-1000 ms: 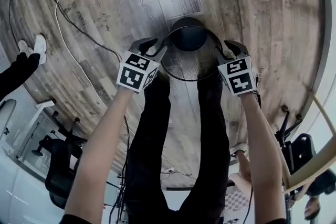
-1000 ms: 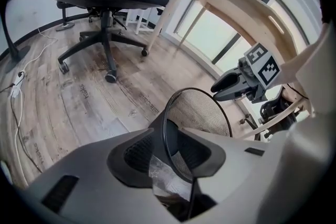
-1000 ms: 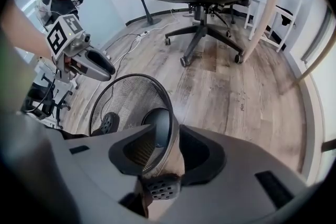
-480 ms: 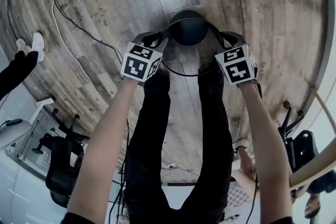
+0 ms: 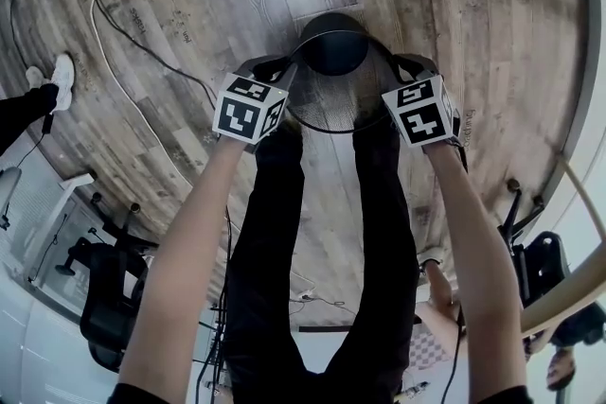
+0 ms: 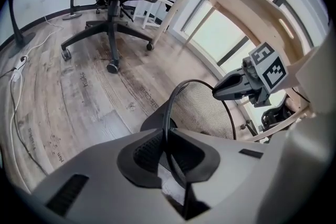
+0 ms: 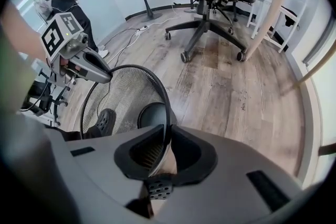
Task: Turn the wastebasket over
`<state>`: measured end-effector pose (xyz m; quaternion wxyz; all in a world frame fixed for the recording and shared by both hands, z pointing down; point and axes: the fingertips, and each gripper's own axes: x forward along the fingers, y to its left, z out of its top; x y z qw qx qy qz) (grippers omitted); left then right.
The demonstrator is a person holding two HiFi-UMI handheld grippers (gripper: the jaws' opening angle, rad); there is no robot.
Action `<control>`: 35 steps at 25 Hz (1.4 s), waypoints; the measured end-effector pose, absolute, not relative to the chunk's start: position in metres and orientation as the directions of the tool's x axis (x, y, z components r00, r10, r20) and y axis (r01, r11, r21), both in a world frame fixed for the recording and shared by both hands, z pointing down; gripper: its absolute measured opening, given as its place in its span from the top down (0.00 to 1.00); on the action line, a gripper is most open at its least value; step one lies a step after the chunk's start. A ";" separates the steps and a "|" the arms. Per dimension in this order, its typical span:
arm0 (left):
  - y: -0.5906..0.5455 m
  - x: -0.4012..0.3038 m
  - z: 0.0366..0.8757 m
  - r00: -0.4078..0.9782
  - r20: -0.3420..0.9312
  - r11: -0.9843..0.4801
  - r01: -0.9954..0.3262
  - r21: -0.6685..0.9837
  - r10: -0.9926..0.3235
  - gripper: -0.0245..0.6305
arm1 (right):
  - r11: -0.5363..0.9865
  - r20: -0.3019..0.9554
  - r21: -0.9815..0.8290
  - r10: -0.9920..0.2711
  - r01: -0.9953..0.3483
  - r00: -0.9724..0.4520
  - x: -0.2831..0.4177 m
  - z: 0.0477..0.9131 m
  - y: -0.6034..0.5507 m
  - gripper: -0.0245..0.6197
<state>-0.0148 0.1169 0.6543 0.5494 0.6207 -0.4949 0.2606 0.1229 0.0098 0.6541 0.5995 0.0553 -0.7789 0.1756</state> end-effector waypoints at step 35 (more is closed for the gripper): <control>0.096 -0.040 0.615 0.281 0.831 -0.089 -0.958 0.273 -0.480 0.88 | 0.934 0.926 -0.173 0.047 -0.311 -0.375 0.103 0.642 -0.004 0.87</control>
